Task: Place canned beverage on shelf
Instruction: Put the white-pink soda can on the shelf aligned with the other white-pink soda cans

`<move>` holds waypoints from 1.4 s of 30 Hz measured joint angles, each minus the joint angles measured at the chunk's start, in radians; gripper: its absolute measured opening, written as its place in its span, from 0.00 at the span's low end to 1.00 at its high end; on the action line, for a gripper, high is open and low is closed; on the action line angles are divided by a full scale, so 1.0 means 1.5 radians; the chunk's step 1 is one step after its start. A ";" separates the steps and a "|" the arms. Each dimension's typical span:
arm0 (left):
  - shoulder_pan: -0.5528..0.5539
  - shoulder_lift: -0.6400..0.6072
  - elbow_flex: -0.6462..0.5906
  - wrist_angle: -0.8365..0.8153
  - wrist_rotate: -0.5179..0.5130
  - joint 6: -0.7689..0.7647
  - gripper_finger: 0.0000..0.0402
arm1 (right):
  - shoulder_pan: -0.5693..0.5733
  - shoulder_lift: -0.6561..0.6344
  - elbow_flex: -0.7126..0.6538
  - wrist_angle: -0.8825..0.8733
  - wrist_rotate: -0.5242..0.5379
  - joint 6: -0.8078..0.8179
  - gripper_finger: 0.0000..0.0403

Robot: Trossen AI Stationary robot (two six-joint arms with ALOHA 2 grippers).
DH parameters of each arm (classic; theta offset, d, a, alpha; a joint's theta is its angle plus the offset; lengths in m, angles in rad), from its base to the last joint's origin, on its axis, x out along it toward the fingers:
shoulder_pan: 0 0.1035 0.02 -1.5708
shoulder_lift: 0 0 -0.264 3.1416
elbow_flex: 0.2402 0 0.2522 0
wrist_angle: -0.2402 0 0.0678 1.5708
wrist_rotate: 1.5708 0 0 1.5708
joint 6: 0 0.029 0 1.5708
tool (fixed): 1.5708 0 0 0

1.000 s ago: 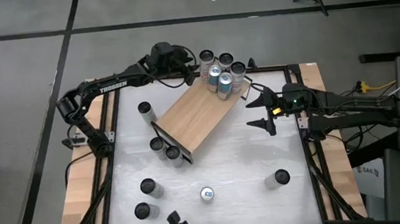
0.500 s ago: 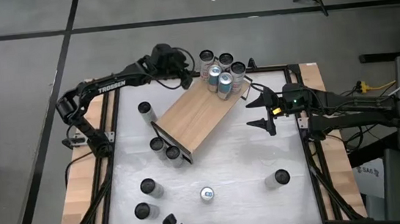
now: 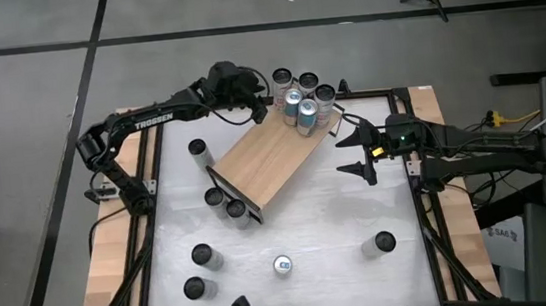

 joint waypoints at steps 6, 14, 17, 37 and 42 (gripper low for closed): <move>-0.002 0.000 0.000 0.052 0.000 0.000 0.52 | 0.000 0.000 0.000 0.000 0.000 0.000 0.88; -0.002 0.000 0.000 0.109 0.000 0.000 0.52 | 0.000 0.000 0.000 0.000 0.000 0.000 0.88; -0.002 -0.001 0.000 0.126 0.000 0.000 0.52 | 0.000 0.000 0.000 0.000 0.000 0.000 0.88; 0.001 -0.001 0.000 0.139 -0.005 -0.001 0.52 | 0.000 0.000 0.000 0.000 0.000 0.000 0.88; 0.002 -0.013 0.000 0.129 -0.044 -0.001 0.52 | 0.000 0.000 0.000 0.000 0.000 0.000 0.88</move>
